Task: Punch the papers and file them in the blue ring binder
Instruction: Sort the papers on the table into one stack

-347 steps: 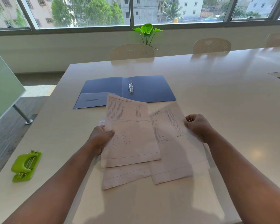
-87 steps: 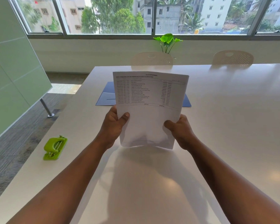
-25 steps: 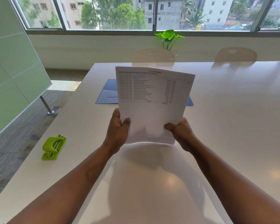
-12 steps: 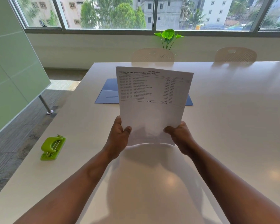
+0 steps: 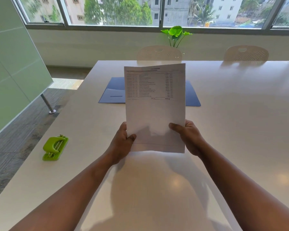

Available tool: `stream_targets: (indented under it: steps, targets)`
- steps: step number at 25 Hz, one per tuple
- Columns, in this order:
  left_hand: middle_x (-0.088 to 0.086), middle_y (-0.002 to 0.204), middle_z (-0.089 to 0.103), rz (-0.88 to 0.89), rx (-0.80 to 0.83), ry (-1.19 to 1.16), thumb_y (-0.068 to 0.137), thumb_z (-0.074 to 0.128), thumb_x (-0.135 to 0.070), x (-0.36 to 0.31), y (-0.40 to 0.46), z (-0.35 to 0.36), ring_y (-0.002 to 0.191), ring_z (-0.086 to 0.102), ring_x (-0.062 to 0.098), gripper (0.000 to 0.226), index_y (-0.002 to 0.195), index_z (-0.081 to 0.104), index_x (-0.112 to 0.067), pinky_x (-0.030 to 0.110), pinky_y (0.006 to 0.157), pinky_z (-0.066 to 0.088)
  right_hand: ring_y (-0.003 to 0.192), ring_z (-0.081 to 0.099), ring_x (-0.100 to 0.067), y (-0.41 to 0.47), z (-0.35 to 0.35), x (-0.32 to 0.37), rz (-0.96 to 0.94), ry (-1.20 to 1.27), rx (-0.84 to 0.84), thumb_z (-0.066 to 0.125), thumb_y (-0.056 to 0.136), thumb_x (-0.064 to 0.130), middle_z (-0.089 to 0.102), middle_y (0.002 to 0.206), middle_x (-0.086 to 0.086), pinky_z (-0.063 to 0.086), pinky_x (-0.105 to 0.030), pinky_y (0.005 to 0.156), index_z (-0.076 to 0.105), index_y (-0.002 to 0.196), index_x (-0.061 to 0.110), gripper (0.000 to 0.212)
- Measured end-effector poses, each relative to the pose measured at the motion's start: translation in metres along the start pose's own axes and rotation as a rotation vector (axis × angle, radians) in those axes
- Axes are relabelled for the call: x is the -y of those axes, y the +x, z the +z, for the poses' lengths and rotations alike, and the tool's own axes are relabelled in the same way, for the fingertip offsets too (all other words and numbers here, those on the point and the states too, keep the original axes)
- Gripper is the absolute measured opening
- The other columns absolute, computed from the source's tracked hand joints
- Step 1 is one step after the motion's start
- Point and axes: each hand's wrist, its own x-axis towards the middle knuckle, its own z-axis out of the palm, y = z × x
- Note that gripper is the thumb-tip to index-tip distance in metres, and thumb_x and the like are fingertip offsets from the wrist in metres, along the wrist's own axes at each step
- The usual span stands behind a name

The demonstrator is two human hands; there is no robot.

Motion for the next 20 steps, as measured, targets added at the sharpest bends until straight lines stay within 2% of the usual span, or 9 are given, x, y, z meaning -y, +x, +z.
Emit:
stream_targets:
  steps: [2,4,6,10,13,15,16,18,20]
  targets:
    - [0.001,0.107,0.072,-0.034,0.043,0.006,0.100,0.053,-0.002,-0.005,0.000,-0.003,0.092,0.071,0.022,0.036,0.119,0.050,-0.032,0.033,0.069,0.058,0.084,0.068,-0.020,0.002,-0.003,-0.001,0.007,-0.004,0.018,0.062,0.097,0.011,0.075,0.096,-0.003,0.058,-0.034,0.075,0.071,0.107,0.016,0.014]
    - [0.002,0.094,0.072,-0.055,0.080,0.015,0.102,0.052,-0.004,-0.009,-0.001,-0.006,0.070,0.066,0.020,0.031,0.121,0.048,-0.028,0.029,0.051,0.049,0.087,0.069,-0.026,0.003,-0.006,-0.004,0.019,0.037,0.013,0.062,0.097,0.010,0.075,0.097,-0.007,0.058,-0.044,0.084,0.072,0.106,0.014,0.014]
    - [0.003,0.084,0.074,-0.071,0.105,-0.014,0.103,0.054,-0.008,-0.012,-0.002,-0.008,0.057,0.060,0.017,0.026,0.121,0.049,-0.026,0.027,0.047,0.042,0.089,0.070,-0.032,0.004,-0.009,-0.006,0.046,0.079,-0.007,0.062,0.096,0.008,0.075,0.100,-0.012,0.056,-0.051,0.089,0.072,0.105,0.012,0.014]
    - [0.003,0.082,0.077,-0.098,0.119,-0.035,0.100,0.064,-0.017,-0.012,-0.005,-0.012,0.057,0.056,0.012,0.023,0.120,0.053,-0.021,0.024,0.049,0.045,0.084,0.072,-0.028,0.001,-0.008,-0.009,0.073,0.099,-0.053,0.062,0.096,0.008,0.076,0.094,-0.009,0.058,-0.049,0.086,0.073,0.101,0.013,0.013]
    - [0.010,0.081,0.076,-0.163,0.171,-0.078,0.092,0.075,-0.018,-0.009,-0.004,-0.020,0.061,0.048,0.021,0.033,0.118,0.055,-0.013,0.025,0.049,0.041,0.079,0.071,-0.024,0.000,-0.008,-0.010,0.071,0.102,-0.059,0.062,0.096,0.007,0.075,0.093,-0.009,0.058,-0.045,0.081,0.072,0.101,0.012,0.012]
    - [0.014,0.086,0.076,-0.195,0.231,-0.049,0.087,0.080,-0.016,-0.008,-0.002,-0.026,0.066,0.052,0.024,0.040,0.118,0.056,-0.010,0.025,0.051,0.042,0.081,0.070,-0.026,-0.001,-0.008,-0.008,0.081,0.093,-0.045,0.063,0.096,0.009,0.074,0.097,-0.012,0.059,-0.044,0.078,0.071,0.103,0.012,0.011]
    - [0.014,0.089,0.077,-0.193,0.244,-0.015,0.086,0.081,-0.016,-0.009,-0.002,-0.028,0.068,0.059,0.025,0.040,0.118,0.058,-0.008,0.027,0.055,0.047,0.082,0.070,-0.027,-0.002,-0.008,-0.008,0.086,0.090,-0.032,0.064,0.096,0.011,0.074,0.098,-0.012,0.060,-0.043,0.076,0.070,0.104,0.012,0.010]
    - [0.016,0.099,0.077,-0.167,0.205,-0.013,0.089,0.077,-0.019,-0.015,0.001,-0.029,0.088,0.072,0.031,0.036,0.118,0.059,-0.007,0.034,0.075,0.060,0.084,0.070,-0.027,-0.004,-0.010,-0.008,0.092,0.083,-0.003,0.065,0.096,0.014,0.073,0.100,-0.012,0.060,-0.042,0.074,0.069,0.106,0.014,0.011]
    - [0.015,0.109,0.075,-0.138,0.132,-0.185,0.097,0.067,-0.019,-0.026,0.005,-0.028,0.102,0.071,0.033,0.031,0.123,0.053,-0.009,0.039,0.085,0.061,0.087,0.070,-0.027,-0.006,-0.010,-0.008,0.086,0.078,0.037,0.065,0.096,0.017,0.072,0.102,-0.011,0.061,-0.042,0.077,0.067,0.109,0.014,0.014]
